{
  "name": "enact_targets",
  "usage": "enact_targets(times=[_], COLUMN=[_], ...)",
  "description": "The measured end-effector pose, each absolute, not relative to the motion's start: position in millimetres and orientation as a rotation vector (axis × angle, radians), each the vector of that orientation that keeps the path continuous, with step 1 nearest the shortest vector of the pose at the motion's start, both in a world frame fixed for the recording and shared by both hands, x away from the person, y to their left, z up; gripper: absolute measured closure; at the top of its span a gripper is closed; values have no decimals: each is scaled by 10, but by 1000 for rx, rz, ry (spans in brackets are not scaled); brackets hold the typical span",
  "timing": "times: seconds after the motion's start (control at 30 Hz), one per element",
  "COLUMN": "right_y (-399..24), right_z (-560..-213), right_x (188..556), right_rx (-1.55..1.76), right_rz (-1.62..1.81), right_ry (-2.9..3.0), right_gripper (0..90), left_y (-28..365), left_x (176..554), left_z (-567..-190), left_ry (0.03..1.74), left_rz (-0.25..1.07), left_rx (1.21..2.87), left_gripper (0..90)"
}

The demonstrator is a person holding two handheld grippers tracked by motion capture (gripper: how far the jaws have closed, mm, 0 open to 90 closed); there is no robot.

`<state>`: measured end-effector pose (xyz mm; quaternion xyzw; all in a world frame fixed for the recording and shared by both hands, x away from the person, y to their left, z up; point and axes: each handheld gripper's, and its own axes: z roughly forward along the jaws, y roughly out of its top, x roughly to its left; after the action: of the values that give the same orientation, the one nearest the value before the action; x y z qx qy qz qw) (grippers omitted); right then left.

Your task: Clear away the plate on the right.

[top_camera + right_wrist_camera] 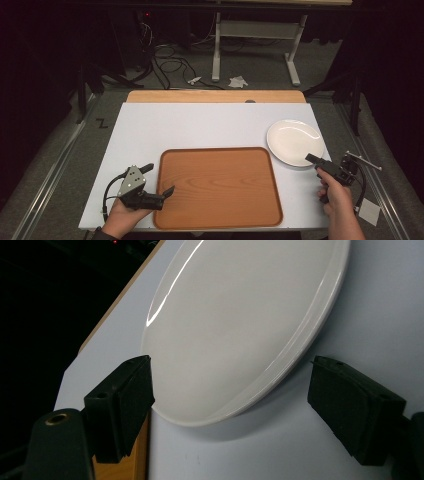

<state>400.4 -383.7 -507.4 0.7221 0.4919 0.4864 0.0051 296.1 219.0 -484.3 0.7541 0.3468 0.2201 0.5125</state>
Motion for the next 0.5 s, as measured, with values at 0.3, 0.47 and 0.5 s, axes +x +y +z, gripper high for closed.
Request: enact_targets(times=[0.3, 0.47, 0.5], right_y=[-3864, -3848, -3844], right_z=[-5085, -5089, -5086], right_x=[4049, 4068, 4075], right_rx=[2331, 2341, 2346], right_rz=[1554, 1514, 1506], right_ry=[1465, 1457, 1456], right_gripper=[241, 325, 338], left_y=[2203, 2229, 2235], left_x=[2912, 2884, 2878], left_z=[-4850, -4851, -4850], left_ry=[817, 824, 825], left_rz=[541, 545, 546], left_rx=[1825, 1816, 1817], left_gripper=[2, 2, 2])
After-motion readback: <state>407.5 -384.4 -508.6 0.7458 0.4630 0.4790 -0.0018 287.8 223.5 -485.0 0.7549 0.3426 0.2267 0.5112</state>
